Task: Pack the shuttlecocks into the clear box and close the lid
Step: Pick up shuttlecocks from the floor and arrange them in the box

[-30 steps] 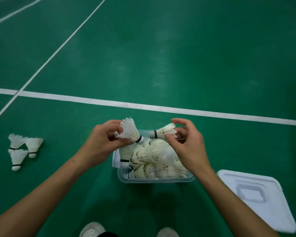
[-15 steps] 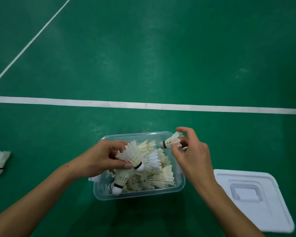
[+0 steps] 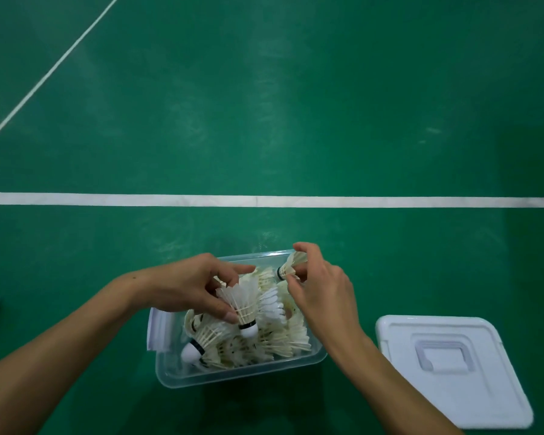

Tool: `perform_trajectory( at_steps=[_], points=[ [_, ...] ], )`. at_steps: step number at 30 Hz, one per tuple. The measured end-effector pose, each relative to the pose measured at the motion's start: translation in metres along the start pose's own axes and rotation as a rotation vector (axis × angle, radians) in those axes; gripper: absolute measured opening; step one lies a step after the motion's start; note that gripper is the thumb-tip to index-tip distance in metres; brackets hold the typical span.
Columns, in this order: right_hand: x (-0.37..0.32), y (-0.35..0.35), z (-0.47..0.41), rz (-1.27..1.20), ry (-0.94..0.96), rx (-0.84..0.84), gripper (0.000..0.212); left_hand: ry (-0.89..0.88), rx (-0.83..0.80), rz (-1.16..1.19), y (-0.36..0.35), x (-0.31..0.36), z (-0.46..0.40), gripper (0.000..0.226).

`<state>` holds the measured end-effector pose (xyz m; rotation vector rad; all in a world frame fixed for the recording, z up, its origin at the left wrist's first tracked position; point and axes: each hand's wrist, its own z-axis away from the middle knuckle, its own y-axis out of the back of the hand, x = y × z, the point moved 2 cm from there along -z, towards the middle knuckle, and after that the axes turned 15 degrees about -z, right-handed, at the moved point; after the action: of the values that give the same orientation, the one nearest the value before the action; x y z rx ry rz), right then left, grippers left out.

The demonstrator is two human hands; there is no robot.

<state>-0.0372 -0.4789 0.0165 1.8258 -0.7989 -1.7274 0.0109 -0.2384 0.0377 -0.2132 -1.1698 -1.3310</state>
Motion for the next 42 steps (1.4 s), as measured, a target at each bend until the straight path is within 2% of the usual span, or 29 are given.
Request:
perform_trajectory(
  at_steps=[4, 10, 13, 16, 21, 26, 30, 33, 35, 38, 42],
  points=[
    [-0.004, -0.013, -0.002, -0.024, -0.007, -0.057, 0.063, -0.004, -0.002, 0.013, -0.002, -0.001, 0.002, 0.023],
    [0.001, -0.019, -0.006, -0.25, -0.084, -0.109, 0.064, 0.006, 0.012, 0.008, -0.004, -0.011, 0.009, 0.027],
    [0.002, -0.022, -0.014, -0.364, -0.177, -0.236, 0.058, 0.013, 0.005, 0.009, -0.003, -0.009, 0.011, 0.024],
    [0.003, -0.026, -0.023, -0.366, -0.237, -0.384, 0.056, 0.028, 0.014, -0.021, -0.002, -0.008, 0.012, 0.019],
    [0.002, -0.03, -0.037, -0.326, -0.254, -0.573, 0.067, 0.029, 0.057, -0.023, -0.008, -0.022, 0.006, 0.041],
    [0.001, -0.012, -0.044, -0.325, -0.238, -0.718, 0.071, 0.028, 0.113, -0.006, -0.014, -0.012, 0.005, 0.021],
    [-0.004, 0.022, -0.046, -0.265, -0.193, -0.714, 0.06, 0.054, 0.174, -0.01, -0.004, 0.004, 0.022, 0.017],
    [-0.013, 0.044, -0.045, -0.213, -0.089, -0.625, 0.046, 0.045, 0.193, -0.057, 0.009, 0.01, 0.029, 0.042],
    [-0.025, 0.053, -0.042, -0.308, 0.0, -0.525, 0.043, 0.055, 0.185, -0.181, 0.017, 0.015, 0.027, 0.049],
    [-0.042, 0.054, -0.038, -0.44, 0.16, -0.488, 0.051, 0.015, 0.171, -0.294, 0.025, 0.033, 0.018, 0.029],
    [-0.046, 0.043, -0.037, -0.485, 0.253, -0.505, 0.059, -0.046, 0.16, -0.249, 0.035, 0.048, 0.011, 0.025]
  ],
)
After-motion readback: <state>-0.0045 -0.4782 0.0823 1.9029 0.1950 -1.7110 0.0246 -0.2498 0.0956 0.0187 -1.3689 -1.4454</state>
